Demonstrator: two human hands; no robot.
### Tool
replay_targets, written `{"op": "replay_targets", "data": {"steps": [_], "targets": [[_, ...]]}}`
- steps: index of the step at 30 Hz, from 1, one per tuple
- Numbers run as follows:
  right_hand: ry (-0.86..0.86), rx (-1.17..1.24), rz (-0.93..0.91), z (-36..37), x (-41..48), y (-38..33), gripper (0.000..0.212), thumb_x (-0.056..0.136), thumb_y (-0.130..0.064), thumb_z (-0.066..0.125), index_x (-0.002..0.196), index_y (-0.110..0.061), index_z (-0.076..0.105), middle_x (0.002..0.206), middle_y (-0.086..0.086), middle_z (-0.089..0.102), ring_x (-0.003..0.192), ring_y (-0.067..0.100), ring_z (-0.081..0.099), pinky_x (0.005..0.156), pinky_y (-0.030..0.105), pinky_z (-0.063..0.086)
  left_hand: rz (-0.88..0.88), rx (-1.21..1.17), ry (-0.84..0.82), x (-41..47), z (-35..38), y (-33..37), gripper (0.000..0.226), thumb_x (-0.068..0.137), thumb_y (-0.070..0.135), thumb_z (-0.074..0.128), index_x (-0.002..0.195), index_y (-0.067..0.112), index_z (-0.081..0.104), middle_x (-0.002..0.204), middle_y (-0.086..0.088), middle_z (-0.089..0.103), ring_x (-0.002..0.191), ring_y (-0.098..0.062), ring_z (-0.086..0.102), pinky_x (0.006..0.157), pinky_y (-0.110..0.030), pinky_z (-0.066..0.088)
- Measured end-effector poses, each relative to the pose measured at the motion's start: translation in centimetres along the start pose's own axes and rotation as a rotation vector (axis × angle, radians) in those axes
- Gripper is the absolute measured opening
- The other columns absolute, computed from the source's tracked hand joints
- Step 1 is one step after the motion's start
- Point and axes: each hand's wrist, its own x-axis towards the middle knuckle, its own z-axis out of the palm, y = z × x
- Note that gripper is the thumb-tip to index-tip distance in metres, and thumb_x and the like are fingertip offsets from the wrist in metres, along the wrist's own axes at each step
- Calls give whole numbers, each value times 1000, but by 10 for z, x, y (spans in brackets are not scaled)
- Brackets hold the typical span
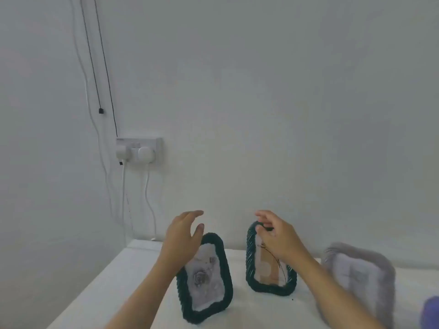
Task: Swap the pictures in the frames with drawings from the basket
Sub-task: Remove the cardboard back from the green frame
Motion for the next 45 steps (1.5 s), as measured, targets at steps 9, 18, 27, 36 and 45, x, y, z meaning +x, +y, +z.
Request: {"op": "replay_targets", "data": {"steps": [9, 18, 27, 36, 45], "targets": [[-257, 196, 277, 98, -34, 56, 52, 93, -17, 51, 136, -41, 32, 137, 2, 44, 121, 16, 44, 101, 30, 37, -239, -91, -92, -84, 9, -68, 70, 88, 13, 59, 140, 41, 21, 128, 13, 44, 118, -13, 45, 104, -32, 38], [-224, 352, 373, 123, -27, 65, 54, 93, -5, 49, 136, -35, 37, 107, 4, 63, 103, 15, 57, 83, 22, 49, -369, -266, -164, -86, 27, -76, 90, 81, -7, 55, 135, 53, 15, 110, 6, 62, 57, -16, 61, 65, -10, 48], [-136, 516, 299, 93, -35, 51, 56, 90, 1, 52, 125, -42, 47, 99, 20, 58, 97, 21, 58, 74, 19, 51, -379, -337, -155, -75, 23, -54, 80, 85, -7, 51, 132, 50, 20, 100, 12, 62, 65, -5, 63, 61, -11, 49], [169, 634, 153, 52, -84, 31, 59, 82, 11, 57, 122, -32, 56, 86, -1, 70, 84, 13, 65, 82, 23, 52, -400, -459, -99, -85, 38, -3, 62, 92, 6, 48, 133, 48, 28, 125, 11, 47, 107, -9, 57, 85, -17, 44], [288, 165, -85, 42, -130, 32, 74, 83, 3, 61, 123, -56, 44, 99, -21, 67, 98, 1, 62, 86, 14, 49, -279, -511, -214, -100, 55, 85, 24, 93, 32, 49, 103, 51, 37, 88, 16, 67, 80, -7, 68, 74, -27, 55]]}}
